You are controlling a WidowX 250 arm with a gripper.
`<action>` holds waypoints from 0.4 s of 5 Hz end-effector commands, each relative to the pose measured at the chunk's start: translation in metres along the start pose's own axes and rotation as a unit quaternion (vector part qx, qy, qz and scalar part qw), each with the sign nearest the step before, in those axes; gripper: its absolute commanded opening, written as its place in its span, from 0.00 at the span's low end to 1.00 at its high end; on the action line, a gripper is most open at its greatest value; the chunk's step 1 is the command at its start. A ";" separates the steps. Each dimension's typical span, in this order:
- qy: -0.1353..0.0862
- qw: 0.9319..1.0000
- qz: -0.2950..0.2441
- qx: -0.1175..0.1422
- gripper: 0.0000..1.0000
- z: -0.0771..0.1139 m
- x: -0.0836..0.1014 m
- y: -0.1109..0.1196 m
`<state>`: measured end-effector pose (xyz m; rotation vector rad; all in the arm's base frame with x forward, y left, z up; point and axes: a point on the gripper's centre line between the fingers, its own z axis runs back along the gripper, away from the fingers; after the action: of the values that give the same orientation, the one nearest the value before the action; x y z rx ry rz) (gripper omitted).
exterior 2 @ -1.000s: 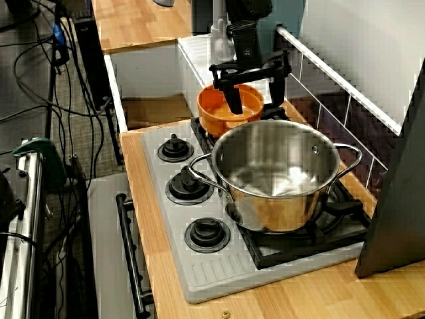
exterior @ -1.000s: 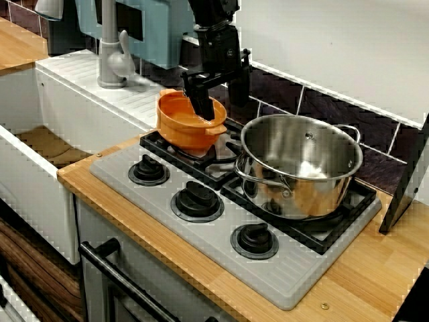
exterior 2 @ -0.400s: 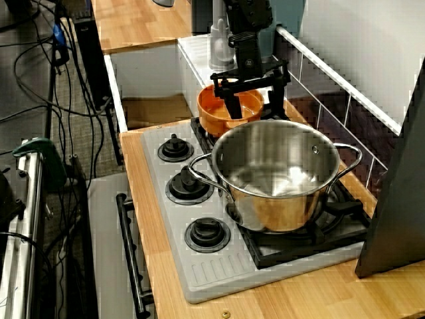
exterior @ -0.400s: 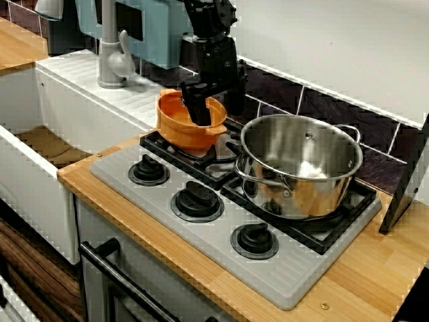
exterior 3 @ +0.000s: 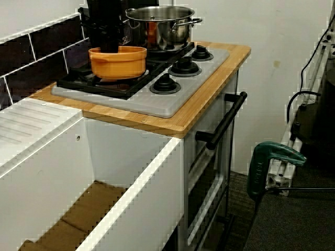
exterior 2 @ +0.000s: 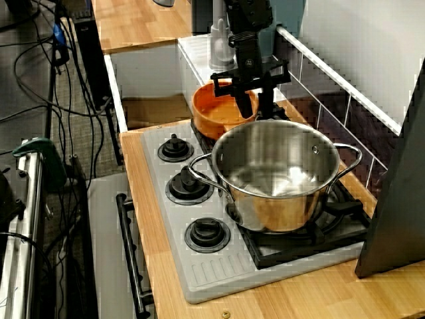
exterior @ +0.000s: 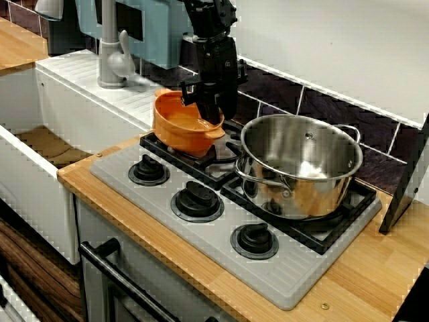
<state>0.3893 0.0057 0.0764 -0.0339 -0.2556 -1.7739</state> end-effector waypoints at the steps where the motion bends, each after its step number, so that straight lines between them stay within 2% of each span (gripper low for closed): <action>1: -0.003 1.000 0.002 0.020 0.00 0.023 -0.007 0.010; 2: -0.008 1.000 0.001 0.023 0.00 0.030 -0.007 0.007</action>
<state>0.3820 0.0112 0.0794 -0.0929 -0.2581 -1.7592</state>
